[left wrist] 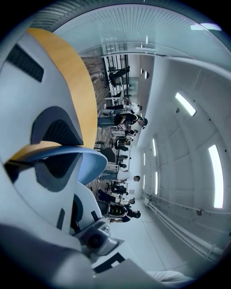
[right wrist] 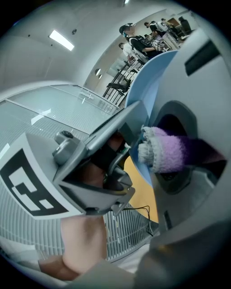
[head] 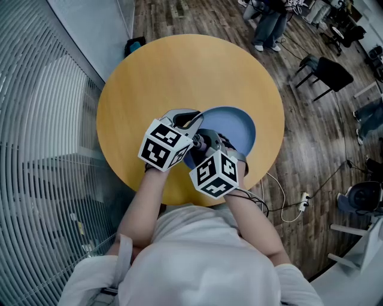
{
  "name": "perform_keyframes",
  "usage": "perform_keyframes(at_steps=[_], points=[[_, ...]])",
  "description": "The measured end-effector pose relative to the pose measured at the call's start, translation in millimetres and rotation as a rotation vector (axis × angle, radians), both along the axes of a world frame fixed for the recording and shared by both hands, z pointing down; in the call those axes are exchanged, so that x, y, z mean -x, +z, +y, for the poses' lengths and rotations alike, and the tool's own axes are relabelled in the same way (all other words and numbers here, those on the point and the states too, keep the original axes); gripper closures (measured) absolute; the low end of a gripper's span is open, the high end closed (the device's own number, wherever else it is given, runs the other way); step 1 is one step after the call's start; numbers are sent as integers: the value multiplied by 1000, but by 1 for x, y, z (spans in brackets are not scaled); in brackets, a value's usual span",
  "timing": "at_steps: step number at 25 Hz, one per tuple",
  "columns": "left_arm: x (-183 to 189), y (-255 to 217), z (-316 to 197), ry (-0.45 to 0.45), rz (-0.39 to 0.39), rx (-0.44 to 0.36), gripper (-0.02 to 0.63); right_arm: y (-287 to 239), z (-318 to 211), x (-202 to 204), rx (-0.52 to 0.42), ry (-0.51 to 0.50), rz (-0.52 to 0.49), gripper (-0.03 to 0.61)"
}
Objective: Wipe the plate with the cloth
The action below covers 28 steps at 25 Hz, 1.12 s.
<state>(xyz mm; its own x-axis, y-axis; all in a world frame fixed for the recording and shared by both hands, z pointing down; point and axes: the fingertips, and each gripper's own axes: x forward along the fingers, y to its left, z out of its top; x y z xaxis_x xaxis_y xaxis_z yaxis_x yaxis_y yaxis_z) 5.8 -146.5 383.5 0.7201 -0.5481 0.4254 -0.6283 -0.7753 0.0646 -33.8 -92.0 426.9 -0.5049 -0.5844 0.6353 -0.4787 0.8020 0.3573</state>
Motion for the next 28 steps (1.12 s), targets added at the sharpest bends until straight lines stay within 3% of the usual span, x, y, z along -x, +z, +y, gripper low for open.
perform_keyframes(at_steps=[13, 28], points=[[1, -3, 0, -3, 10, 0, 588, 4, 19, 16, 37, -80, -21, 489], [-4, -6, 6, 24, 9, -16, 588, -3, 3, -16, 23, 17, -49, 489]])
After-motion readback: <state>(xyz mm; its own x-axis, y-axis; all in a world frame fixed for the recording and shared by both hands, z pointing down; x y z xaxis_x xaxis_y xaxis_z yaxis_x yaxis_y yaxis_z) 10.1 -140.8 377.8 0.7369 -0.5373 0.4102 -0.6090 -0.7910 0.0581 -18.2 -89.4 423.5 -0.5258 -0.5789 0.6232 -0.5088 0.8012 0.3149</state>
